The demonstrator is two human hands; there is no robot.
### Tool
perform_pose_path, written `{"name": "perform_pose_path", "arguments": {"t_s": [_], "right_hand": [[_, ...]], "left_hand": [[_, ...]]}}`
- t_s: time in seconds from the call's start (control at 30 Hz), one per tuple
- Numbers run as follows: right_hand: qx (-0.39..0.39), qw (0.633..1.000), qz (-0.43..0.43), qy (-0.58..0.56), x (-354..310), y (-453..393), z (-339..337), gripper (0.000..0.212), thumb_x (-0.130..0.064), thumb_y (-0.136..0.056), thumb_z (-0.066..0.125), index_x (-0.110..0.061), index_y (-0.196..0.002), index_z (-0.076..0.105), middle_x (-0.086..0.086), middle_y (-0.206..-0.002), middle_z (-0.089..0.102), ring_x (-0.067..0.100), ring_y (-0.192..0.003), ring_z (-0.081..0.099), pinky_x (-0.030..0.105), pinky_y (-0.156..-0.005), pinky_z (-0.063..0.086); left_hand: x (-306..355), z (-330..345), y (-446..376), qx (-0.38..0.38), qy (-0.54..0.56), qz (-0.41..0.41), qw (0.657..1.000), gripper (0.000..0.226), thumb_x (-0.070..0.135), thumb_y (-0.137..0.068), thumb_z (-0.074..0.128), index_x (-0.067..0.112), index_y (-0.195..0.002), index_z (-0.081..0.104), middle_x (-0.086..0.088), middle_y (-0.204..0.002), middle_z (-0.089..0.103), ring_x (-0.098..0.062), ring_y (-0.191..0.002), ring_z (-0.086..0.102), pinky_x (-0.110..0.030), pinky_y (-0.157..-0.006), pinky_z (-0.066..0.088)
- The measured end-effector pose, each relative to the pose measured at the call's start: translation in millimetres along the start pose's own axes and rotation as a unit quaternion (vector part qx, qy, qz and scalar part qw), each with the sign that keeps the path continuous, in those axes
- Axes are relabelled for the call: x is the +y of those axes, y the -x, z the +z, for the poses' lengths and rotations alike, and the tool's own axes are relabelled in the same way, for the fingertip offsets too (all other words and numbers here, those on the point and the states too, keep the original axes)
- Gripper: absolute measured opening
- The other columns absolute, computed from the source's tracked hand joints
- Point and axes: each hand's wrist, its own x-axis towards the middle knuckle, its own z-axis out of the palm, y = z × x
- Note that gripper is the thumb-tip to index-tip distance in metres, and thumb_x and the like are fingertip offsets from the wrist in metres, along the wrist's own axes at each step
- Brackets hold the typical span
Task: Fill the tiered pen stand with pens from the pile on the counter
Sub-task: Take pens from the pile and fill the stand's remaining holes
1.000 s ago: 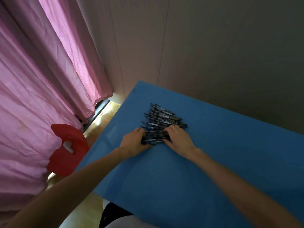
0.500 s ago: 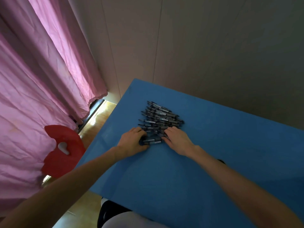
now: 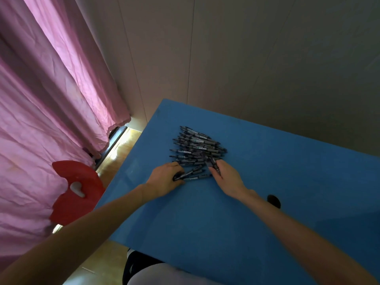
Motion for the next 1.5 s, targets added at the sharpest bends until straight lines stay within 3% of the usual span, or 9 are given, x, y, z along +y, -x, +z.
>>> {"name": "perform_pose_path", "arguments": {"t_s": [0.37, 0.5, 0.67, 0.8, 0.87, 0.97, 1.1, 1.3, 1.5], "right_hand": [[-0.053, 0.999, 0.007, 0.007, -1, 22, 1, 0.03, -0.038, -0.106, 0.047, -0.021, -0.082, 0.042, -0.006, -0.075, 0.045, 0.009, -0.062, 0.041, 0.026, -0.056, 0.034], [-0.15, 0.985, -0.02, 0.084, -17, 19, 6, 0.03, -0.04, -0.105, 0.048, -0.018, -0.085, 0.047, -0.003, -0.079, 0.051, 0.014, -0.068, 0.049, 0.028, -0.056, 0.035], [-0.129, 0.98, -0.046, 0.142, -29, 13, 6, 0.029, -0.048, -0.1, 0.054, -0.02, -0.105, 0.057, -0.005, -0.097, 0.056, 0.015, -0.084, 0.057, 0.033, -0.071, 0.05], [-0.111, 0.977, -0.043, 0.176, -27, 15, 6, 0.039, -0.058, -0.097, 0.054, -0.021, -0.111, 0.057, -0.005, -0.102, 0.055, 0.013, -0.085, 0.056, 0.031, -0.069, 0.05], [-0.102, 0.976, -0.031, 0.189, -25, 16, 7, 0.043, -0.062, -0.095, 0.053, -0.022, -0.111, 0.055, -0.005, -0.102, 0.055, 0.013, -0.083, 0.055, 0.029, -0.065, 0.044], [-0.092, 0.975, -0.026, 0.201, -24, 19, 8, 0.044, -0.062, -0.096, 0.051, -0.019, -0.109, 0.053, -0.004, -0.098, 0.055, 0.013, -0.079, 0.053, 0.028, -0.062, 0.04], [-0.088, 0.977, -0.032, 0.191, -29, 16, 10, 0.037, -0.053, -0.1, 0.049, -0.017, -0.109, 0.053, -0.001, -0.1, 0.057, 0.014, -0.079, 0.056, 0.03, -0.063, 0.046], [-0.109, 0.977, -0.03, 0.18, -35, 4, 10, 0.033, -0.052, -0.098, 0.055, -0.02, -0.102, 0.049, -0.003, -0.092, 0.057, 0.014, -0.075, 0.053, 0.03, -0.059, 0.041], [-0.155, 0.96, -0.058, 0.225, -39, -3, 10, 0.035, -0.05, -0.1, 0.054, -0.016, -0.098, 0.05, -0.001, -0.091, 0.057, 0.018, -0.077, 0.057, 0.033, -0.061, 0.044]], "left_hand": [[-28, -20, 12, -0.086, -0.038, 0.161, 0.983, 0.025, 0.025, -0.097, 0.067, 0.03, -0.121, 0.073, 0.013, -0.125, 0.063, -0.011, -0.115, 0.054, -0.028, -0.096, 0.047], [-30, -26, 13, -0.092, -0.06, 0.159, 0.981, 0.027, 0.021, -0.095, 0.068, 0.03, -0.121, 0.074, 0.009, -0.139, 0.06, -0.017, -0.127, 0.053, -0.039, -0.105, 0.045], [-30, -19, 31, -0.056, -0.075, 0.137, 0.986, 0.038, 0.022, -0.092, 0.071, 0.031, -0.13, 0.068, 0.004, -0.149, 0.052, -0.021, -0.134, 0.05, -0.044, -0.111, 0.042], [-8, -9, 60, 0.062, -0.024, -0.02, 0.998, 0.05, 0.045, -0.093, 0.068, 0.029, -0.137, 0.054, 0.007, -0.136, 0.051, -0.015, -0.116, 0.055, -0.037, -0.093, 0.052], [5, -7, 69, 0.1, 0.028, -0.132, 0.986, 0.043, 0.053, -0.092, 0.066, 0.027, -0.123, 0.05, 0.011, -0.11, 0.056, -0.009, -0.09, 0.058, -0.031, -0.073, 0.051], [3, -8, 69, 0.043, -0.004, -0.206, 0.978, 0.039, 0.064, -0.093, 0.056, 0.025, -0.093, 0.051, 0.01, -0.075, 0.06, -0.006, -0.067, 0.057, -0.029, -0.059, 0.047], [4, -5, 62, -0.009, -0.074, -0.221, 0.973, 0.072, 0.079, -0.091, 0.038, 0.015, -0.069, 0.061, -0.001, -0.063, 0.065, -0.015, -0.06, 0.063, -0.033, -0.061, 0.055], [28, -10, 30, -0.035, -0.062, -0.275, 0.959, 0.073, 0.087, -0.085, 0.036, 0.019, -0.059, 0.045, 0.002, -0.057, 0.055, -0.017, -0.058, 0.061, -0.032, -0.063, 0.052], [37, -12, 5, -0.033, -0.021, -0.323, 0.946, 0.066, 0.081, -0.077, 0.06, 0.016, -0.069, 0.058, 0.001, -0.071, 0.067, -0.017, -0.069, 0.064, -0.031, -0.069, 0.054]]}}
